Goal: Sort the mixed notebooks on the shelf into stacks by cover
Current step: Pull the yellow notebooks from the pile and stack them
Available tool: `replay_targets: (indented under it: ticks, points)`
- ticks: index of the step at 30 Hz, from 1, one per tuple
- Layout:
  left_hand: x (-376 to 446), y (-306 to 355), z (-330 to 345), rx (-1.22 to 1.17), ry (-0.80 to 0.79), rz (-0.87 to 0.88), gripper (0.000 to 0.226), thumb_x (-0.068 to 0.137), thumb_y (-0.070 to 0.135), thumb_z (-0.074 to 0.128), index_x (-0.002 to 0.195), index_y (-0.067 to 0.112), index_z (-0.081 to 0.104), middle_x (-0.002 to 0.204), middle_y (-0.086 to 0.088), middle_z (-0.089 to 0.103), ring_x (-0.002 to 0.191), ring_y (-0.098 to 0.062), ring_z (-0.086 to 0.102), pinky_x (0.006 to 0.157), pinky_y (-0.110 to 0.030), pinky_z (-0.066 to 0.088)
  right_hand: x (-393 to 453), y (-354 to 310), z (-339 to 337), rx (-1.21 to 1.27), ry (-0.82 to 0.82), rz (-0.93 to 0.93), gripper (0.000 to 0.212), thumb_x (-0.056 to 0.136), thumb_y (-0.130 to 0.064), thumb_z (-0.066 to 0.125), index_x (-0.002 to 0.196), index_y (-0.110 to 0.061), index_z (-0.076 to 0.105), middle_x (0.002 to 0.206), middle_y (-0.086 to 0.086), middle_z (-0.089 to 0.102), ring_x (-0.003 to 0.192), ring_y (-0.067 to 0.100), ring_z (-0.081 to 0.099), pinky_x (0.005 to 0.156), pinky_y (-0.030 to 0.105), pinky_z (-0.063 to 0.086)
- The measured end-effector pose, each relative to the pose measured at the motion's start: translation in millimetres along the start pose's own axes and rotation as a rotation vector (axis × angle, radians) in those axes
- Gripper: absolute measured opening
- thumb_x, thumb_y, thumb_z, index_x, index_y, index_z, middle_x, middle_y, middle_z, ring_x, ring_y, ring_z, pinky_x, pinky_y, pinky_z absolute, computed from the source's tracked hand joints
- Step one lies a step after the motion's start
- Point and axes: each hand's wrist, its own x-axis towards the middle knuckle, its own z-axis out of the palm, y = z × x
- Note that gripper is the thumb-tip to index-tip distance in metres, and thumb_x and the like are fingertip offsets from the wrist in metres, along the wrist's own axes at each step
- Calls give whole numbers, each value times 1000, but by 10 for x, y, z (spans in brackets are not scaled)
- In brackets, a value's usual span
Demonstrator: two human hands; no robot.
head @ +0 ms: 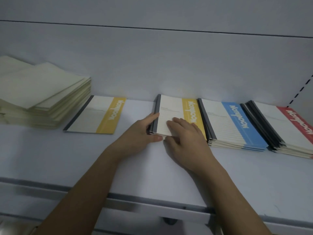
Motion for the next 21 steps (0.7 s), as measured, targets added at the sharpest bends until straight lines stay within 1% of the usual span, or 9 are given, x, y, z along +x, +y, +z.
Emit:
replay_targets:
  ticks: [2, 3, 5, 8, 10, 12, 14, 17, 21]
  points:
    - [-32, 15, 41, -52, 60, 9, 75, 80, -11, 69, 142, 21, 41, 129, 16, 57, 112, 9, 57, 91, -11, 45, -29, -59, -70, 202, 45, -9, 34, 91, -19, 47, 120, -9, 62, 126, 2, 59, 121, 17, 49, 103, 16, 30]
    - [-41, 16, 52, -74, 90, 16, 79, 78, -13, 70, 143, 20, 39, 127, 13, 58, 108, 10, 59, 88, -11, 46, -54, -93, -109, 280, 89, -23, 32, 94, -16, 44, 120, -11, 62, 124, 0, 60, 118, 13, 51, 100, 12, 32]
    - [-66, 7, 80, -78, 148, 20, 82, 76, -14, 72, 142, 22, 39, 127, 7, 56, 106, 12, 58, 89, -13, 47, -96, -170, -167, 326, 182, -74, 29, 96, -11, 42, 114, -10, 64, 113, -1, 64, 107, 11, 56, 93, 19, 42]
    - [-173, 50, 40, 34, 196, 43, 75, 83, -1, 70, 144, 30, 38, 140, 5, 49, 129, -3, 45, 107, -27, 41, -84, -332, -175, 301, 208, -148, 26, 95, -7, 44, 109, -11, 66, 103, -2, 65, 98, 11, 59, 84, 26, 47]
    - [-332, -4, -200, 122, 214, 45, 66, 91, 3, 61, 147, 27, 37, 145, 5, 47, 133, -5, 40, 109, -22, 34, -53, -508, -126, 288, 181, -175, 25, 95, -9, 45, 109, -14, 66, 101, -6, 65, 96, 6, 58, 83, 20, 46]
    - [-577, -121, -605, 158, 310, 86, 53, 91, 4, 55, 139, 26, 46, 135, 4, 56, 124, 0, 47, 105, -20, 36, -36, -731, -12, 318, 181, -166, 25, 95, -13, 45, 109, -17, 66, 101, -10, 63, 96, 0, 56, 84, 13, 42]
    - [-876, -288, -1062, 203, 442, 59, 42, 89, 4, 52, 123, 27, 57, 122, 5, 64, 112, -3, 56, 99, -22, 43, 10, -978, 192, 336, 174, -150, 25, 96, -21, 46, 111, -18, 65, 105, -11, 63, 99, 1, 56, 87, 14, 42]
    - [-1246, -484, -1600, 330, 516, -51, 32, 90, -2, 52, 105, 21, 68, 107, 5, 68, 92, -9, 62, 78, -12, 44, 248, -1398, 584, 273, 11, -93, 29, 95, -34, 52, 119, -19, 60, 115, -7, 61, 109, 11, 54, 91, 26, 44]
    - [-1322, -671, -2053, 546, 516, 119, 22, 88, 11, 54, 101, 16, 72, 102, 3, 70, 93, -17, 62, 82, -26, 47, 746, -1880, 966, 37, -138, -92, 60, 87, -50, 62, 137, -20, 48, 141, -3, 48, 130, 17, 40, 106, 29, 34]
